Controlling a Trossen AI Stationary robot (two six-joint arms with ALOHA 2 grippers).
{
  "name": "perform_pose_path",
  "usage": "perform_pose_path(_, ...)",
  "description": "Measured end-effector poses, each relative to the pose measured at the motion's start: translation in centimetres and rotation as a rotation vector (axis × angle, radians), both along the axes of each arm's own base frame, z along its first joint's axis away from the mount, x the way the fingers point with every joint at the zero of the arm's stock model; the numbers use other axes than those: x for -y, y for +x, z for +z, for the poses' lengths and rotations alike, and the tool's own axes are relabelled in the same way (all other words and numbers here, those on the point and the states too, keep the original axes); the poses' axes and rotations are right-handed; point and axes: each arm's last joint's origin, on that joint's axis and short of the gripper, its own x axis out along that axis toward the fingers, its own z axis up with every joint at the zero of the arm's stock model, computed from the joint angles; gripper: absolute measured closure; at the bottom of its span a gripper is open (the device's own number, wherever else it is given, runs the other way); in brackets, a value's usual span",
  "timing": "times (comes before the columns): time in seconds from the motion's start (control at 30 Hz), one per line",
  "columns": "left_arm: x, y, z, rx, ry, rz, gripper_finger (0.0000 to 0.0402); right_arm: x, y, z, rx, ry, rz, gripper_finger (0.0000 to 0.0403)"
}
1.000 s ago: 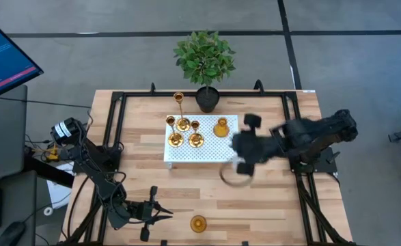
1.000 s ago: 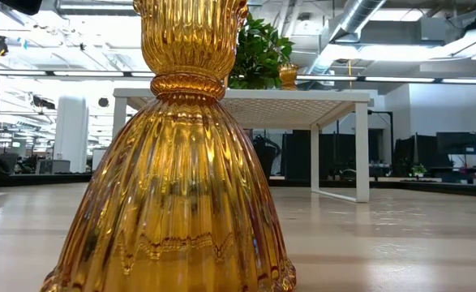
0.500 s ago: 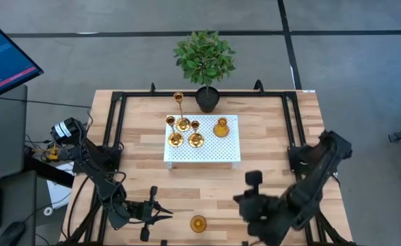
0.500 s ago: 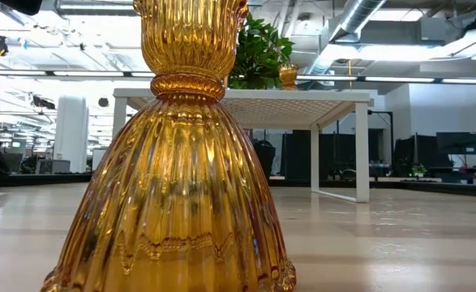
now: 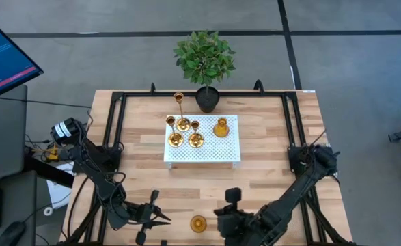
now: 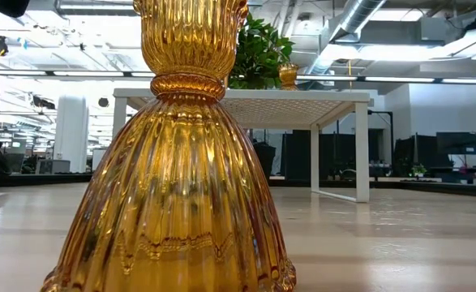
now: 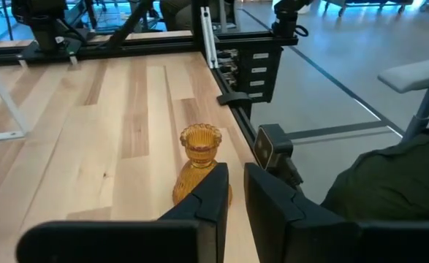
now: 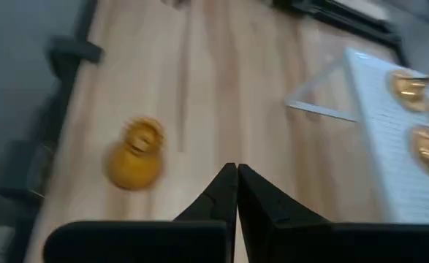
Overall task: Pick & Place candle stick holders
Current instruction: Put the brown candle holder on the shelf
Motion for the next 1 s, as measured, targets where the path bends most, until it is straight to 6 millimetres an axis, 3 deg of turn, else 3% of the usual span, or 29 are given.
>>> perform_pose_path(0.2,0.0,0.0,0.0,-0.001,0.001,-0.008,0.0355,-0.9,2.5,-1.0,0.003,0.173,0.096,0.0401)
perform_pose_path(0.3,0.2,0.0,0.0,-0.022,-0.029,-0.092,0.0355,-1.2,3.6,-1.2,0.012,0.25,0.16,0.0402)
perform_pose_path(0.57,0.9,0.3,-1.0,-0.066,-0.069,-0.149,0.0355,-1.4,3.8,-1.2,-0.024,0.377,0.178,0.0402)
perform_pose_path(0.8,0.9,2.9,-3.0,-0.031,-0.081,-0.092,0.0355,-1.9,3.3,-1.2,-0.029,0.406,0.155,0.0403)
perform_pose_path(1.0,0.8,5.0,-4.7,-0.012,-0.134,-0.157,0.0355,-2.5,2.6,-1.3,-0.025,0.394,0.164,0.0403)
